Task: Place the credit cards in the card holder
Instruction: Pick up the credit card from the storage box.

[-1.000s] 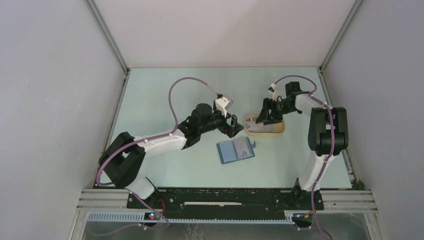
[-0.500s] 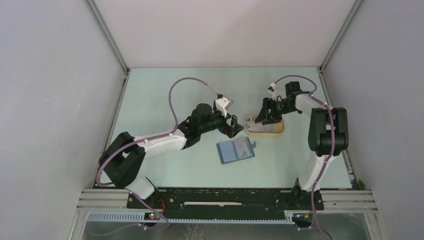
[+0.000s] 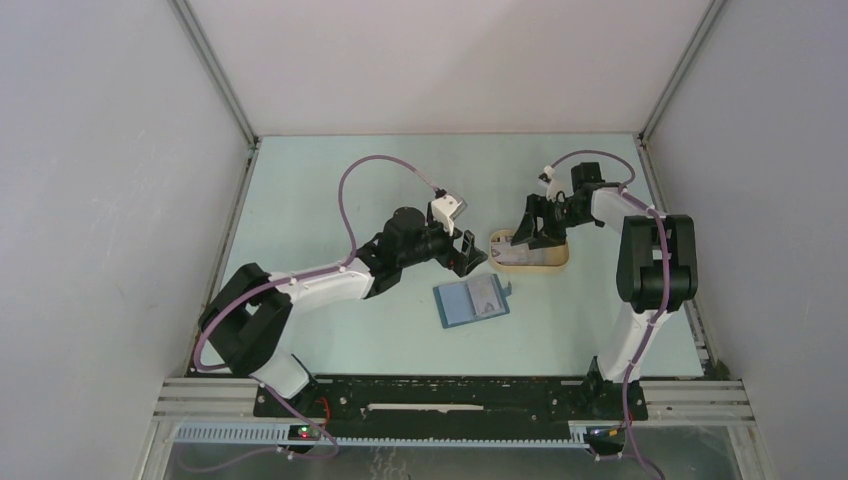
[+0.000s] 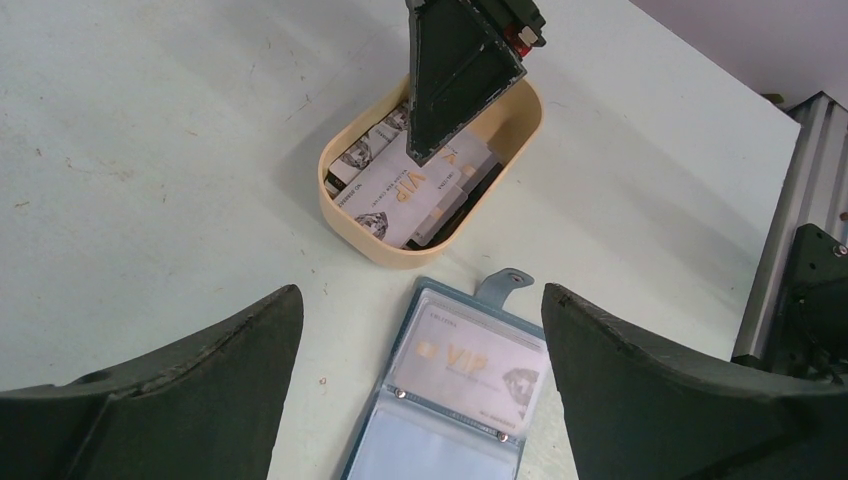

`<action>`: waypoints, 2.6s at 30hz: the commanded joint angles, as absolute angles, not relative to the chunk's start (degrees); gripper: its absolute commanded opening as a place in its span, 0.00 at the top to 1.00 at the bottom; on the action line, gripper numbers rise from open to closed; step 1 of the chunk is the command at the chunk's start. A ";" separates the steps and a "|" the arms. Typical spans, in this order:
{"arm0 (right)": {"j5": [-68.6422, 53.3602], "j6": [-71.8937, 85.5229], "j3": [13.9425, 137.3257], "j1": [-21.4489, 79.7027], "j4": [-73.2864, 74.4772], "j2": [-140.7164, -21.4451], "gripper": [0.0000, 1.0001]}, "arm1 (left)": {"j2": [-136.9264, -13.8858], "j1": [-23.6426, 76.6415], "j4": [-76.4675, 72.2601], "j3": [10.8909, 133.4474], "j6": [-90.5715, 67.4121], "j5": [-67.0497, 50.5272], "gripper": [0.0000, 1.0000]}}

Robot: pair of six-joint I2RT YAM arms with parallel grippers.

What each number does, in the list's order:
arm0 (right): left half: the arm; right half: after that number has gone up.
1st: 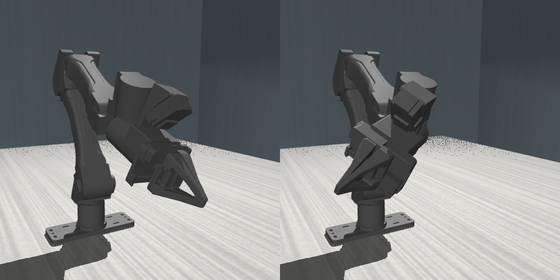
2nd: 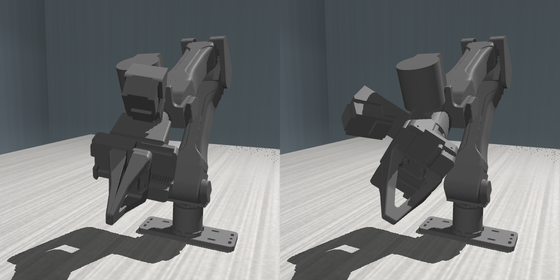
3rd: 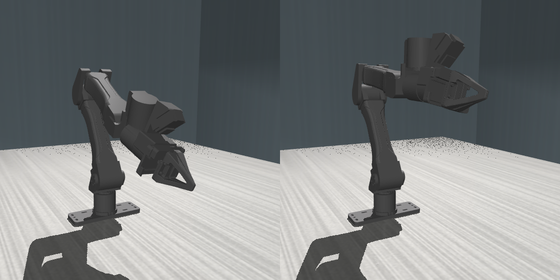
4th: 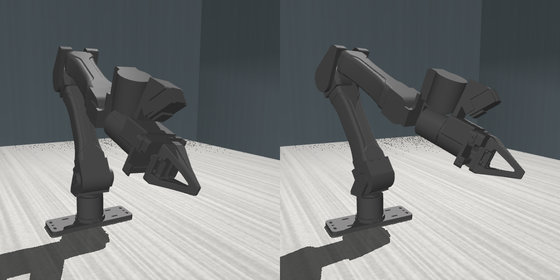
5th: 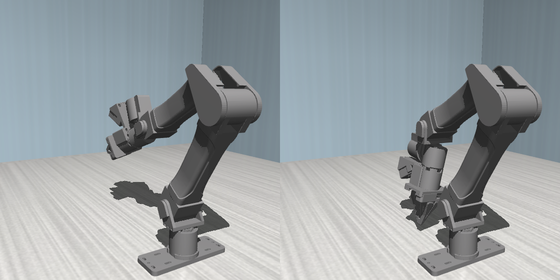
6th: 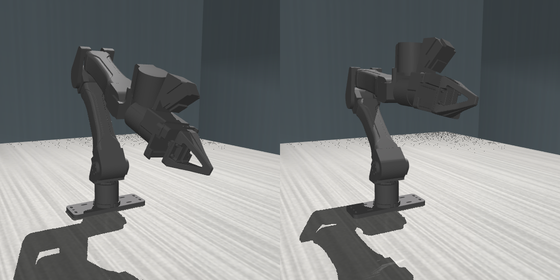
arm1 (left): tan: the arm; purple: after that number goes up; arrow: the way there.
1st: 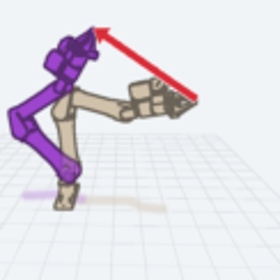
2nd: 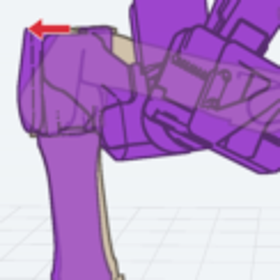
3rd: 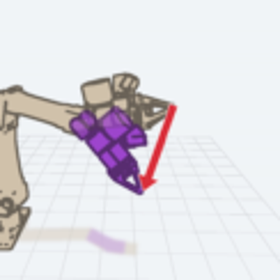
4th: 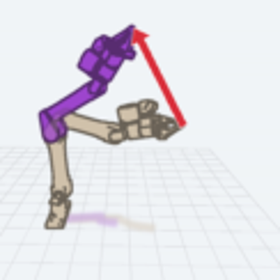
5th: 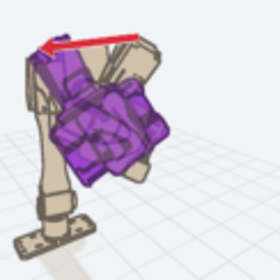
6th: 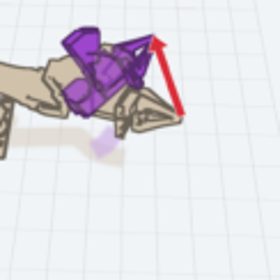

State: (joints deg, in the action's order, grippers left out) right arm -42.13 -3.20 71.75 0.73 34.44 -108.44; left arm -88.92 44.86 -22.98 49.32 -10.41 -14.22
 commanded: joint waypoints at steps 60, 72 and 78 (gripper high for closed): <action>-59.51 3.31 74.23 2.71 32.24 -114.59 0.27 | -89.30 44.84 -23.38 52.25 -8.62 -14.72 0.07; -62.04 3.40 74.88 0.51 33.31 -113.25 0.30 | -89.30 44.81 -23.25 52.27 -8.56 -14.64 0.07; -62.60 3.34 74.96 0.44 33.66 -112.86 0.30 | -89.36 44.84 -23.23 52.28 -8.53 -14.60 0.07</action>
State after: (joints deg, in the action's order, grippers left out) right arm -60.66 2.96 72.93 0.73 33.19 -114.74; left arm -89.25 44.86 -22.52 49.41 -10.00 -14.20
